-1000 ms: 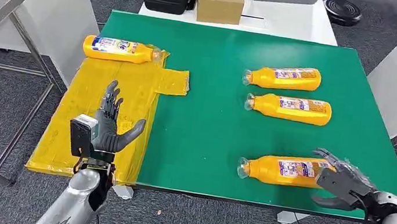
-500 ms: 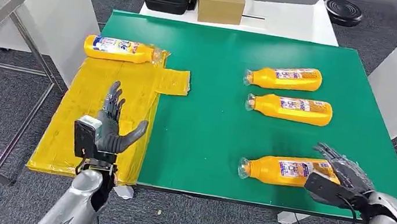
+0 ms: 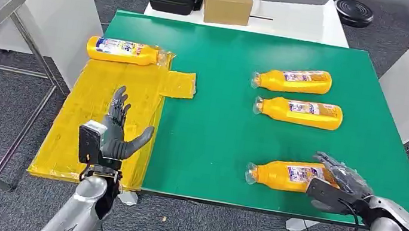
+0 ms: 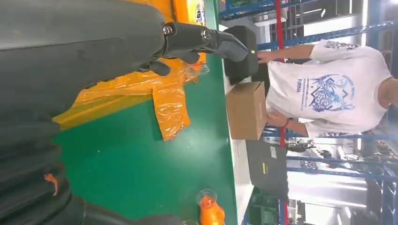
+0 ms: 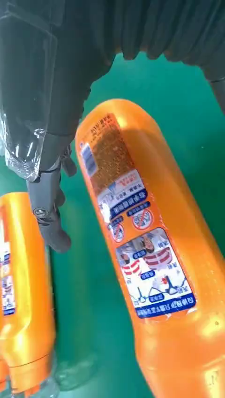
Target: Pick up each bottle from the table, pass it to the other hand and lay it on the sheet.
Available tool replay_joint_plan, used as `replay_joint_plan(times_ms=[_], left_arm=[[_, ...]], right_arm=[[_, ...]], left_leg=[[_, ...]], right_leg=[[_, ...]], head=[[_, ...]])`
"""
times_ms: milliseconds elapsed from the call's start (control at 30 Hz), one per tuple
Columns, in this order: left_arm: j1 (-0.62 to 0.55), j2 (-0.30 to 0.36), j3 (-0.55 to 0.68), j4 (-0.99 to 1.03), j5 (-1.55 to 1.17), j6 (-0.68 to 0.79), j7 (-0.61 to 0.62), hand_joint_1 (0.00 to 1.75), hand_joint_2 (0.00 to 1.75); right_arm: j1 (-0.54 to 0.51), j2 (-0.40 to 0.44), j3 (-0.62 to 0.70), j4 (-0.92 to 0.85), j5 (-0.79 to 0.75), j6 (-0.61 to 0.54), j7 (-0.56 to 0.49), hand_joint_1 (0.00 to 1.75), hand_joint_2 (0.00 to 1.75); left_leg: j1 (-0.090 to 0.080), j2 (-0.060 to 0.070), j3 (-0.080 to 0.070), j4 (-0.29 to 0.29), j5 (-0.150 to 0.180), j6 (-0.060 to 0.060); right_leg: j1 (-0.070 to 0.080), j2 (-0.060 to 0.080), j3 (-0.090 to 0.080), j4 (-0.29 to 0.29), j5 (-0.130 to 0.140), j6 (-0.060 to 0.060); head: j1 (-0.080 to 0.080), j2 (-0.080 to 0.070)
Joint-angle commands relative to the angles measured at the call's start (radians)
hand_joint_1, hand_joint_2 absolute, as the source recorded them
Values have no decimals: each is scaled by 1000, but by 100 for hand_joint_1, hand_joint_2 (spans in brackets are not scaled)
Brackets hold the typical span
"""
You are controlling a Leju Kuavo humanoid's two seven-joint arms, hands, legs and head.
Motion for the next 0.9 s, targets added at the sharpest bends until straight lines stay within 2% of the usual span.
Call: replay_joint_plan(times_ms=[33, 233, 400, 633, 700, 733, 900], left_arm=[[-32, 26, -19, 73, 9, 4, 1, 0, 175], [-41, 17, -28, 115, 23, 4, -16, 0, 175], [-73, 15, -40, 154, 45, -5, -24, 0, 175], [-60, 27, -45, 133, 57, -1, -25, 0, 175], [-59, 28, -46, 132, 57, -2, -25, 0, 175], [-59, 28, -46, 132, 57, -2, -25, 0, 175], [-59, 28, -46, 132, 57, -2, -25, 0, 175]], right_arm=[[-123, 22, 127, 179, 6, 0, -3, 0, 175], [-260, 9, 197, 339, 8, -48, -11, 0, 175], [-200, -38, 183, 293, -21, -41, 5, 0, 175], [-268, -46, 235, 356, -36, -6, 5, 0, 175], [-272, -48, 242, 361, -38, 0, 2, 0, 175], [-272, -48, 242, 361, -38, 0, 2, 0, 175], [-272, -48, 242, 361, -38, 0, 2, 0, 175]], left_leg=[[2, 4, 7, -1, -3, -3], [2, 6, 7, 0, -3, -3], [1, -1, 3, 0, 0, -1], [1, 2, 5, 0, -3, -2], [1, 2, 2, 0, -1, -1], [2, 3, 6, 1, -3, -2], [1, 2, 4, -1, -1, -1]], right_leg=[[2, 4, 6, -2, -1, -3], [2, 5, 6, -1, -1, -2], [1, -1, 3, -1, -1, -1], [2, 2, 6, 0, -2, -2], [1, 1, 2, -1, 0, -1], [2, 2, 6, 0, -2, -2], [1, 1, 4, -1, -1, -2]], head=[[0, 0], [0, 0], [0, 0], [0, 0], [0, 0], [0, 0], [0, 0]])
